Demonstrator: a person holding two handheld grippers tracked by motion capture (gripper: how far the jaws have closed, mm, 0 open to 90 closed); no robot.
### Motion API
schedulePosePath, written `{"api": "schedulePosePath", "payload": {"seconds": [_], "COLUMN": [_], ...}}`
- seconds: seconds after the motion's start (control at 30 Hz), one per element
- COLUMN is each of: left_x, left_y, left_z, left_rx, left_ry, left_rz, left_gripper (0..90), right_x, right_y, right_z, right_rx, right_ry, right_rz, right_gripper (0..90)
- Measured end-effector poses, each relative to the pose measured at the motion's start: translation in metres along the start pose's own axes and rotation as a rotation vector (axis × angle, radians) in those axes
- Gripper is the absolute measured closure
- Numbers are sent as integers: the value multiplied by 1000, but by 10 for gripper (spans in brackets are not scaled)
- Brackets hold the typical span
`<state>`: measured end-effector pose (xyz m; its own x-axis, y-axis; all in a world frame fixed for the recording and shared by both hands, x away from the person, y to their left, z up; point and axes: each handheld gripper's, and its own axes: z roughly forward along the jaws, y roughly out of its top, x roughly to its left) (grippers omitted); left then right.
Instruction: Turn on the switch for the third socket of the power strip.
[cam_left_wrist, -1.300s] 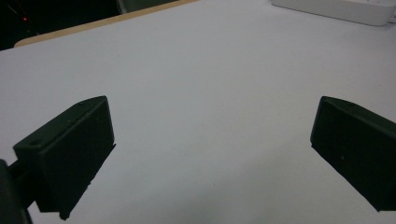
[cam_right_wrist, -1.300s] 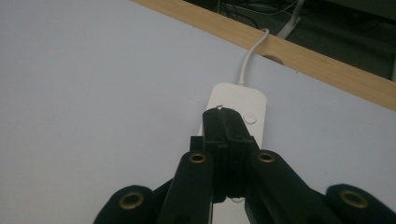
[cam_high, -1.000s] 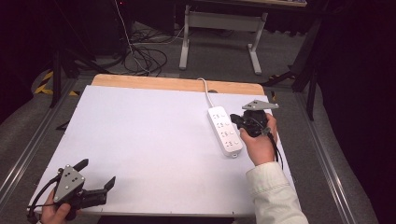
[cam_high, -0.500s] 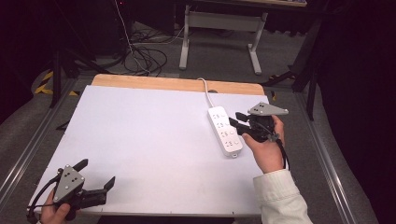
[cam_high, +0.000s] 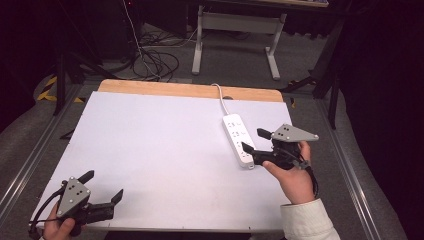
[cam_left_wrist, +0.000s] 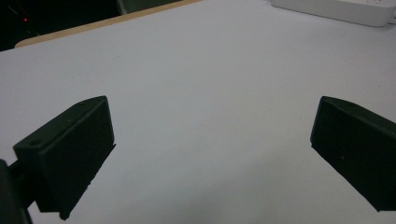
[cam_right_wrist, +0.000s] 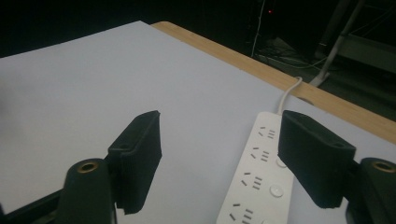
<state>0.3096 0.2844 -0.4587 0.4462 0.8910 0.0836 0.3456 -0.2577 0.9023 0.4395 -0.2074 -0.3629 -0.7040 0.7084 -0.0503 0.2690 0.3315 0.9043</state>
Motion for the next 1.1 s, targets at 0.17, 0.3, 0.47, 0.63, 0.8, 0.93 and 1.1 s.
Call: {"api": "schedulePosePath", "payload": {"seconds": [0.17, 0.3, 0.47, 0.63, 0.8, 0.93, 1.1], "left_x": [0, 0, 0, 0, 0, -1, 0], "left_y": [0, 0, 0, 0, 0, 0, 0], "left_z": [0, 0, 0, 0, 0, 0, -1], "left_rx": [-4, -5, -1, -5, -7, -6, -8], "left_ry": [-4, -4, -1, -2, -3, -5, -6], "left_rz": [-1, 0, 3, 3, 2, 3, 1], "left_gripper": [0, 0, 0, 0, 0, 0, 0], "right_x": [5, 10, 15, 22, 28, 34, 37], "right_y": [-12, -24, -40, -59, -74, -87, -103], "right_z": [-7, -11, -13, -14, -12, -11, -8], "right_rx": [25, 5, 2, 0, -37, -49, -32], "right_ry": [36, 55, 60, 96, 122, 133, 182], "right_rz": [38, 50, 59, 92, 57, 27, 2], "right_gripper": [275, 227, 188, 150, 147, 139, 94]}}
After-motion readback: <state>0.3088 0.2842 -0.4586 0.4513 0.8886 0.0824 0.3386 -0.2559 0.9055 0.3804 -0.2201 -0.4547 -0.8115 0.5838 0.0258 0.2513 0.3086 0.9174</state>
